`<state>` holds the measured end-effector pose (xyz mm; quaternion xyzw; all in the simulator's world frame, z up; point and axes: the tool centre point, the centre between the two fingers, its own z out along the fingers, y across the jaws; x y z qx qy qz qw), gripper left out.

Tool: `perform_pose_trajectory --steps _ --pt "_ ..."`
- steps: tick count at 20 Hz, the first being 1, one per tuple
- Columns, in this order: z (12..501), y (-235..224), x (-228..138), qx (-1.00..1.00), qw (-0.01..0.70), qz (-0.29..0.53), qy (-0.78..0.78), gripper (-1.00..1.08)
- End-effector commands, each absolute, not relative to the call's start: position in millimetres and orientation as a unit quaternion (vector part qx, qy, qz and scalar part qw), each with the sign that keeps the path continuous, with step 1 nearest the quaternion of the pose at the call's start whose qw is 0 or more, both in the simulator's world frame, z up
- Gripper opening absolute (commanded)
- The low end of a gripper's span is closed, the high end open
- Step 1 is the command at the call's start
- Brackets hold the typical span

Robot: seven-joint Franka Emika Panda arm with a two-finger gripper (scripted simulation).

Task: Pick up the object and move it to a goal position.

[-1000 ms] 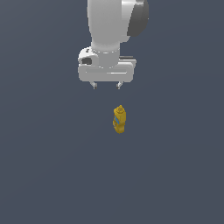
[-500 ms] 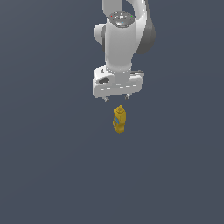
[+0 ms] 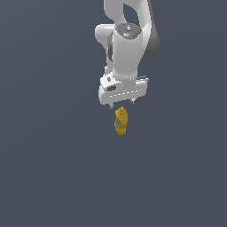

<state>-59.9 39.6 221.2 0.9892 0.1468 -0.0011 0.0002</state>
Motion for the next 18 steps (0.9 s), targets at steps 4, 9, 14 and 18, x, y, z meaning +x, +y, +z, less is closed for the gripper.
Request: perform_pose_trajectory --steps 4,9,14,18 --pt "214 39 -60 0.989 0.000 -0.001 0.147 1.00" --pt "193 40 -61 0.989 0.000 0.000 0.148 1.00" --pt "175 40 -61 0.989 0.000 0.000 0.149 1.00" --pt "170 40 -60 0.989 0.000 0.000 0.149 1.00"
